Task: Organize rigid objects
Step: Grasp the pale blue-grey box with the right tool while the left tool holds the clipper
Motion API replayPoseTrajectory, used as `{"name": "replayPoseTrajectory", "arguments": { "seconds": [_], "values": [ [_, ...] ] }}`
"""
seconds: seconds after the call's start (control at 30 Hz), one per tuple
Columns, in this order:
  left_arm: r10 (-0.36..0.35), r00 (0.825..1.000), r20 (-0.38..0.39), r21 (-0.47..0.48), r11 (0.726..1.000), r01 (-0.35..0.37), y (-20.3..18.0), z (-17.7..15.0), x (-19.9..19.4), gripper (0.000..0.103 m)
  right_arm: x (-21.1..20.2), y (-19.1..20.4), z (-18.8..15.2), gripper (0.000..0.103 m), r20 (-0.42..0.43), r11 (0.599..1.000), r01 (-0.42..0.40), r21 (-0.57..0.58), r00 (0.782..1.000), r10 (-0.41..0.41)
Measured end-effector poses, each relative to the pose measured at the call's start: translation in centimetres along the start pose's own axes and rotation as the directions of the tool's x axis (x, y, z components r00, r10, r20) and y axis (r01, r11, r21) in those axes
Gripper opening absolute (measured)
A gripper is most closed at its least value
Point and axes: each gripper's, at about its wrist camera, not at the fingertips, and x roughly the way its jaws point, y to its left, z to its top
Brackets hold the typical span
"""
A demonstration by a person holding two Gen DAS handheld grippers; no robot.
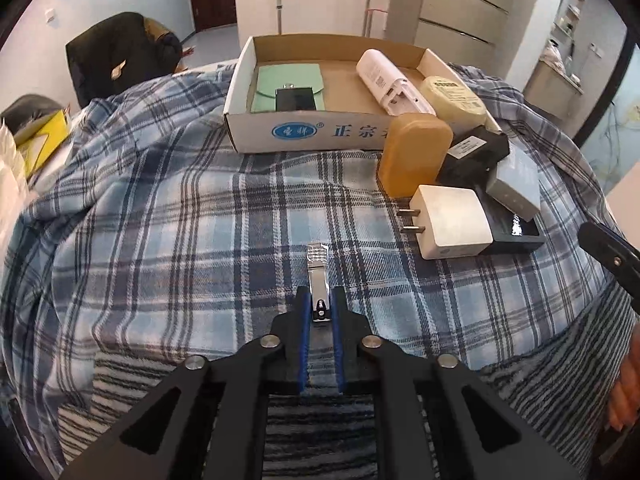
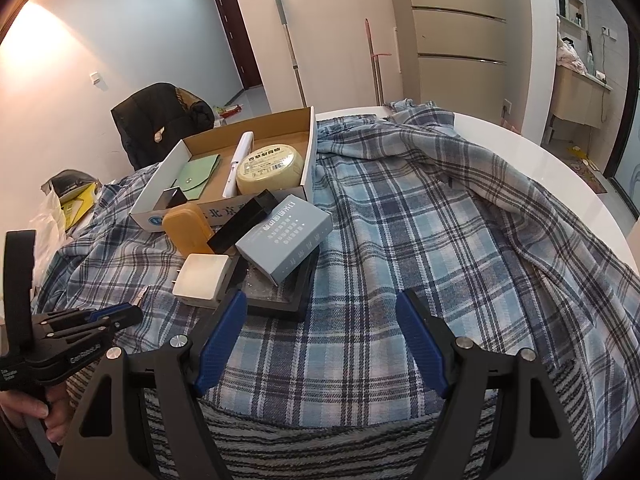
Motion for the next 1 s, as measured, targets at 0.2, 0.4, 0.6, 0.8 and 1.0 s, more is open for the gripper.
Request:
{"name": "replayPoseTrajectory", "arguments": {
  "seconds": [0.2,0.4,0.6,0.8,1.0],
  "values": [
    [-0.019,0.996,0.087,0.036,0.999,0.016,0.1,-0.5,-3.1,0.01,0.2,-0.2,0.0,0.076,0.0,1.0,0.009,0.002,1.0,-0.009],
    [-0.036,0.977,0.212,0.009,0.999,0.035,0.4,-0.5,-7.0,0.01,0.4,-0.6,0.1,0.076,-0.012,0.999,0.038,0.02,0.999,-0.038],
    [-0.029,0.945,0.326,0.102,0.995,-0.005,-0.8,2.7,-11.6,0.01,-4.0,1.4,3.1,0.075,0.044,0.992,-0.028,-0.121,0.999,0.033],
    [-0.072,0.893,0.444,0.098,0.995,0.031,-1.9,5.8,-14.1,0.01,-2.9,3.1,6.6,0.075,-0.023,0.955,-0.105,-0.278,0.994,0.102],
    [-0.096,0.893,0.439,0.132,0.99,0.042,-3.3,5.6,-12.3,0.01,4.0,3.6,6.7,0.075,-0.225,0.916,-0.182,-0.358,0.969,0.105]
  ]
}}
